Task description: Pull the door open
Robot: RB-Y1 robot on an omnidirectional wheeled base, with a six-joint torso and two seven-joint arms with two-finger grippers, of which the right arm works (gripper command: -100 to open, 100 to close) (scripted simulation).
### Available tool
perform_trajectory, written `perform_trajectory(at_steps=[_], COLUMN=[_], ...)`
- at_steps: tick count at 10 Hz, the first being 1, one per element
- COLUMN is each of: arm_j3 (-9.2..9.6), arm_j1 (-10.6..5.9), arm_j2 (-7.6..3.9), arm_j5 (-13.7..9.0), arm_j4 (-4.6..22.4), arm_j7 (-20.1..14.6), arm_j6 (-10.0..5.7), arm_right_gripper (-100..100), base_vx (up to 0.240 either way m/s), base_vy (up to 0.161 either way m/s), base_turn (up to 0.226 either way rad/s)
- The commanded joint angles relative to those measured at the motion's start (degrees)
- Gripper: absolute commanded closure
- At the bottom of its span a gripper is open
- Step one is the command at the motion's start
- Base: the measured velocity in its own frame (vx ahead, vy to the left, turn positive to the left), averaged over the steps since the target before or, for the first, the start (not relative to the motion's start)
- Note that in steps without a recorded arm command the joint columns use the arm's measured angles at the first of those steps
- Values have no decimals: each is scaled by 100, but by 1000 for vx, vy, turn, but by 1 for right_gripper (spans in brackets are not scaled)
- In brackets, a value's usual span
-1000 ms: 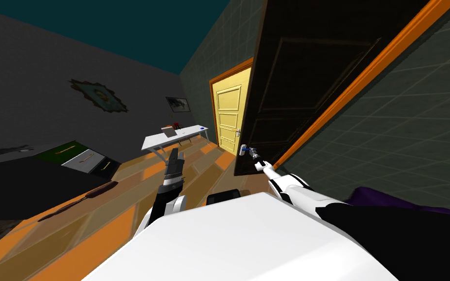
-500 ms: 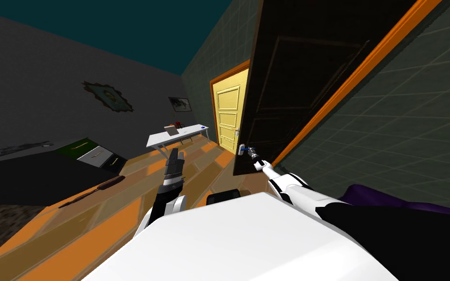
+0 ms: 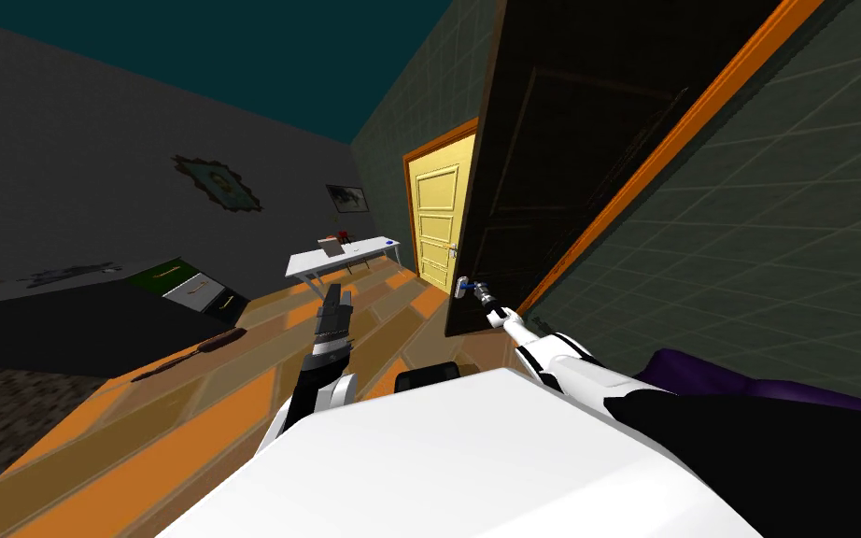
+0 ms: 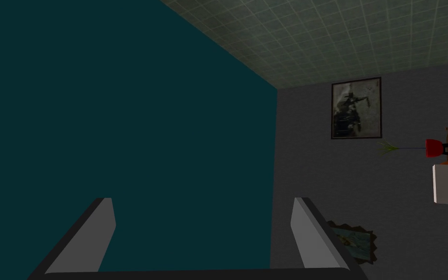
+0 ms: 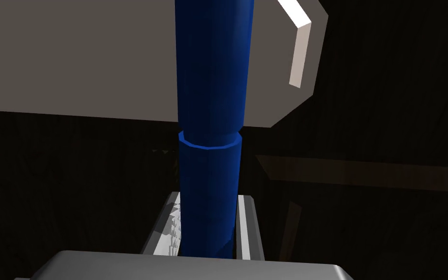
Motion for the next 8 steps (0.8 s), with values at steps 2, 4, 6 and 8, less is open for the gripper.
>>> perform_trajectory(at_steps=[2, 4, 6, 8], arm_j3=[236, 372, 461, 645], arm_j1=[68, 85, 97, 120], arm_j2=[-22, -54, -74, -117], arm_j5=[98, 155, 192, 269], arm_j4=[-129, -187, -225, -303], arm_j7=[-199, -321, -401, -566], arm_j6=[-99, -163, -204, -290], arm_right_gripper=[100, 100, 100, 100], base_vx=[-203, -132, -159, -178], base_vy=[-100, -83, -80, -104], base_turn=[68, 31, 42, 55])
